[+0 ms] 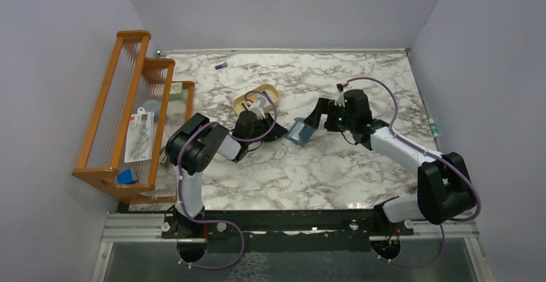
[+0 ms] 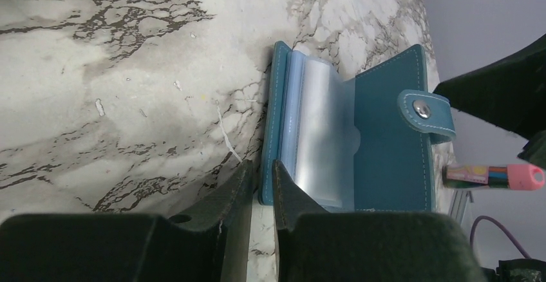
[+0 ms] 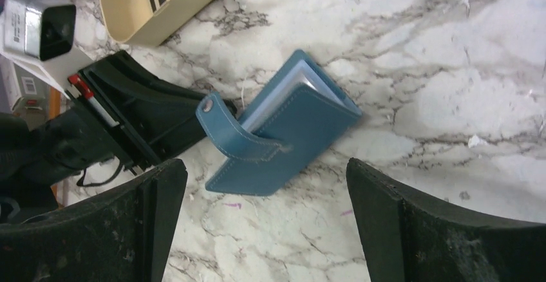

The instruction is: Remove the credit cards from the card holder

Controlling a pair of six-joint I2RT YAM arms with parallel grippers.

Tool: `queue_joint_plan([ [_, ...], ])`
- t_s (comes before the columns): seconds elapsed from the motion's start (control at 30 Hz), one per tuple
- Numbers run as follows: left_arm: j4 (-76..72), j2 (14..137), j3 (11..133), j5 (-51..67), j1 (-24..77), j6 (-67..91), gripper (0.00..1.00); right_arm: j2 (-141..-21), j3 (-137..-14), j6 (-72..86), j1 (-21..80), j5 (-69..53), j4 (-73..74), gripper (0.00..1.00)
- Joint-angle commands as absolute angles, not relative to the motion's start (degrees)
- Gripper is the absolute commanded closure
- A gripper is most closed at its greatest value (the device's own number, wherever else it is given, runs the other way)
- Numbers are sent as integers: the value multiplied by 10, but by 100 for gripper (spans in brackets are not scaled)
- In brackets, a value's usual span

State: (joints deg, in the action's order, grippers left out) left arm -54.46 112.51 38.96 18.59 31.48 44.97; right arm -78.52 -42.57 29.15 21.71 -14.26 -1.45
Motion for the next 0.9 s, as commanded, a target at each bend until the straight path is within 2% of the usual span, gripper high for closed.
queue_joint_plan([
  [0.0, -551, 1114, 406, 181, 318, 442, 82, -824, -495, 264, 235, -87, 66, 0],
  [0.17, -545, 1114, 436, 185, 336, 441, 81, -872, -529, 262, 236, -71, 94, 0],
  [0.4, -531, 1110, 470, 193, 359, 437, 82, -900, -506, 289, 236, -103, 64, 0],
  [0.73, -523, 1119, 493, 207, 405, 445, 81, -813, -392, 335, 236, -146, -76, 0],
  [0.87, -521, 1128, 507, 203, 423, 448, 81, -787, -372, 340, 236, -156, -79, 0],
])
